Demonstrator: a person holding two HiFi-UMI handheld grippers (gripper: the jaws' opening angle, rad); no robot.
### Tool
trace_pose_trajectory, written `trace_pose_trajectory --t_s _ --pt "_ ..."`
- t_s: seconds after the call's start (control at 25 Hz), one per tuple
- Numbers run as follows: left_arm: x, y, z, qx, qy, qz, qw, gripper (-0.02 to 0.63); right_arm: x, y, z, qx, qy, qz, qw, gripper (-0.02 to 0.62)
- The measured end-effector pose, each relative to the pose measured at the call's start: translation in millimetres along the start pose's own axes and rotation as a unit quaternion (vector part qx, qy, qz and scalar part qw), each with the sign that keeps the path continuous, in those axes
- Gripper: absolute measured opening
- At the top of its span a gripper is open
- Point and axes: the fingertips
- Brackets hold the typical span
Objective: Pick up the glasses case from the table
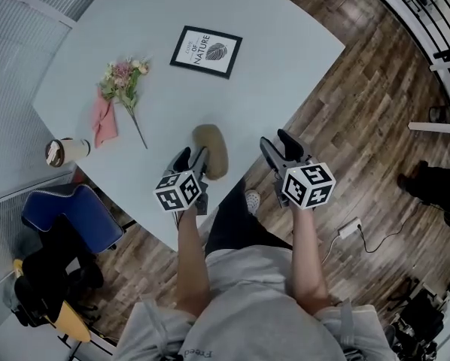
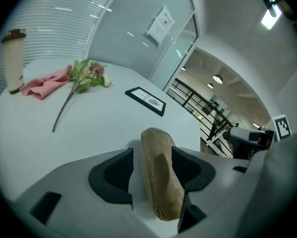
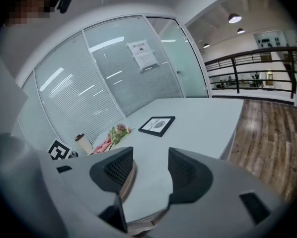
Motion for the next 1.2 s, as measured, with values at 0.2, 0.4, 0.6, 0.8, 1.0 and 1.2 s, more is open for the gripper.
trace_pose_trajectory --t_s 0.2,0.4,0.6,0.8,1.0,1.2 --pt "5 -13 14 0.022 -0.012 -0.040 0.9989 0.243 -5 1 1 -0.011 -0.007 0.010 1.000 0.213" --pt "-7 -13 27 0.033 -0.009 -0.002 0.9994 0.245 -12 7 -5 -0.029 -0.016 0.035 0.999 0.166" --pt "-21 -20 39 0.054 -0.004 0.035 0.9979 0.253 -16 5 -14 -0.026 -0.023 0.036 0.999 0.166" --pt "-26 -20 48 0.061 -0.003 0.044 0.9972 0.259 -19 2 -19 -0.029 -0.028 0.037 0.999 0.166" --pt "-29 -24 54 0.074 -0.009 0.041 0.9964 0.271 -24 -5 -23 -0.029 -0.033 0.049 0.998 0.166" --pt "-31 -26 59 0.080 -0.007 0.049 0.9955 0.276 -23 -12 -24 -0.026 -0.034 0.056 0.998 0.167"
Point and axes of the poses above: the fingertips, and each gripper's own axes: z forward along the fingers, x to its left, y out of its top, and after that the axes turned 5 degrees about -z, right-handed
